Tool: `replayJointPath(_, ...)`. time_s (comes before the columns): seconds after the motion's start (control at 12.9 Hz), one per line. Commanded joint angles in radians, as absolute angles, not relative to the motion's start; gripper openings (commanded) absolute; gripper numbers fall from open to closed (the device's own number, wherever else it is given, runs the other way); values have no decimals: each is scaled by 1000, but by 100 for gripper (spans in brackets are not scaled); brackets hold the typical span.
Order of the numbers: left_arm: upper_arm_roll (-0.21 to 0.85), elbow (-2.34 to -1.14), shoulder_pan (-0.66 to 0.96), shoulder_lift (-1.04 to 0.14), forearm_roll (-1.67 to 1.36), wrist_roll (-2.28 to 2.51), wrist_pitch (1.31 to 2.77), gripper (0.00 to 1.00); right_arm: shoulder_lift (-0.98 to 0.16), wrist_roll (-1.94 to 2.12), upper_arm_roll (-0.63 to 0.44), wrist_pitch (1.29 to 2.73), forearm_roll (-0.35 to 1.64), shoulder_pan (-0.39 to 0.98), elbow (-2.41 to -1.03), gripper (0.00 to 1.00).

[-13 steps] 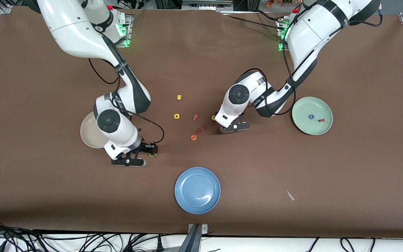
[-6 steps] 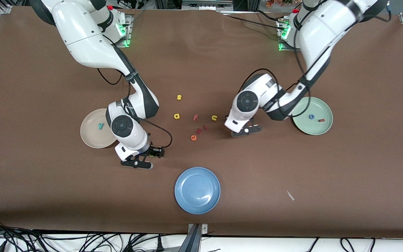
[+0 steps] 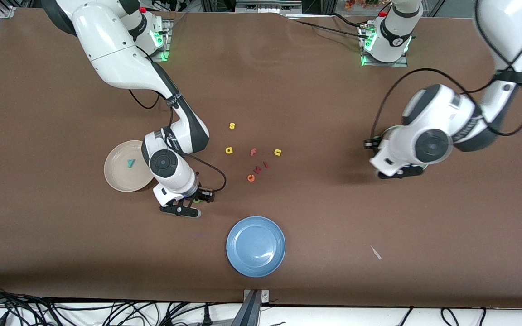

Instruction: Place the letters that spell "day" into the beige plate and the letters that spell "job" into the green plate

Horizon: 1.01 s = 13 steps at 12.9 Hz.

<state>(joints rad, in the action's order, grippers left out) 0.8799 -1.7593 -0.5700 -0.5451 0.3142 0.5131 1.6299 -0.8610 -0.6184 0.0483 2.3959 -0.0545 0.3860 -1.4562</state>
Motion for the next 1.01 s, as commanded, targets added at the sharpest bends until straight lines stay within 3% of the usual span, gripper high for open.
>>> replayJointPath(0.0,891,-1827,-652,-589,391,405,1643,0,-874,-615,32,2393,-38,396,-1442,53)
replayJointPath(0.31,888,-1959,-768,-652,540,384,1826,0,-873,-604,31,2391,-43,391,-1448,26)
replayJointPath(0.39,888,-1960,-778,-656,540,379,1848,9,-867,-597,26,2390,-46,390,-1450,24)
replayJointPath(0.46,888,-1956,-776,-663,540,379,1851,39,-850,-582,25,2381,-45,390,-1460,24)
replayJointPath(0.54,890,-1951,-779,-658,540,379,1848,89,-822,-565,25,2367,-44,385,-1480,24)
replayJointPath(0.62,896,-1941,-781,-644,538,377,1832,100,-783,-540,23,2335,-41,373,-1508,24)
replayJointPath(0.93,997,-1713,-778,-614,505,364,1582,100,-513,-289,25,2252,-34,258,-1771,25)
